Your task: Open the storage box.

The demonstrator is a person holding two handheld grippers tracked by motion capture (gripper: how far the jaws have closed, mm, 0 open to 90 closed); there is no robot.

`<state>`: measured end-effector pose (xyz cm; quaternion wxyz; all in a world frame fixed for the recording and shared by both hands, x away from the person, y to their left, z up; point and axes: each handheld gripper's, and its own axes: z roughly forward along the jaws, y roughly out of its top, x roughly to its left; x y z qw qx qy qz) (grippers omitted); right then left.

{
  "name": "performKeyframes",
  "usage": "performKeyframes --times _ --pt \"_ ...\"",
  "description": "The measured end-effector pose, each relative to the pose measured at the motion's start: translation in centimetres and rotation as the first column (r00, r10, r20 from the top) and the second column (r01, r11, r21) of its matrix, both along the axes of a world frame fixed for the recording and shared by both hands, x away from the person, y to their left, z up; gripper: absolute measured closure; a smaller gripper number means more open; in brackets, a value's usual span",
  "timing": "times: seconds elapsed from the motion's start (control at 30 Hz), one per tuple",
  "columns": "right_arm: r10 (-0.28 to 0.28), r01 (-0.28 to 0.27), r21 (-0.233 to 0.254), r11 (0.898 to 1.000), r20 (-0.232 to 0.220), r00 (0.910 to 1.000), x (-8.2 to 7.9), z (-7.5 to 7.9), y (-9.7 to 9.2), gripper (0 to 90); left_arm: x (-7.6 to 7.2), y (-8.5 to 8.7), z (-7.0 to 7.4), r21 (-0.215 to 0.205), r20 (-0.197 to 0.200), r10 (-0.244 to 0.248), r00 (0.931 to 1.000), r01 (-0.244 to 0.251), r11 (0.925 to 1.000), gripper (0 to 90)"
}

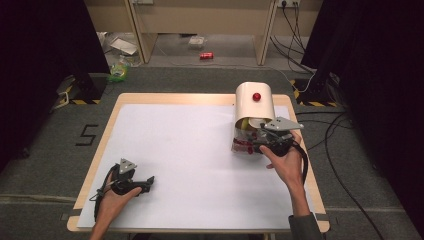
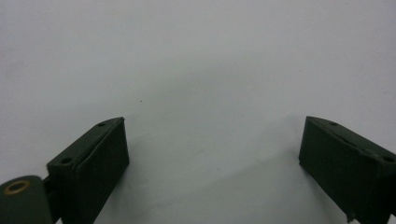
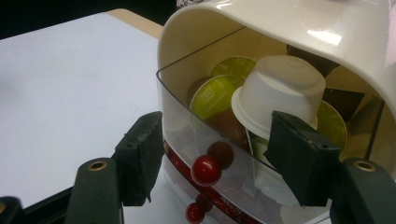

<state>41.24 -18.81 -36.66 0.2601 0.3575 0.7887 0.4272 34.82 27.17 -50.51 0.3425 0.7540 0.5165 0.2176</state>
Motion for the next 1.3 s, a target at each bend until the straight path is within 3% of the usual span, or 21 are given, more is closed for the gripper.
performKeyframes --times 0.83,1.3 --pt "0.025 -0.026 -0.042 0.999 -0.015 0.9996 -1.3 0.5 -0.1 35.2 0.0 0.0 0.0 0.001 0.0 -0.001 1.0 0.001 1.0 7.5" --pt "0.066 -0.07 -0.069 0.995 -0.057 0.9962 -2.9 0.7 -0.2 35.2 0.0 0.0 0.0 0.0 0.001 0.0 1.0 0.0 1.0 7.5"
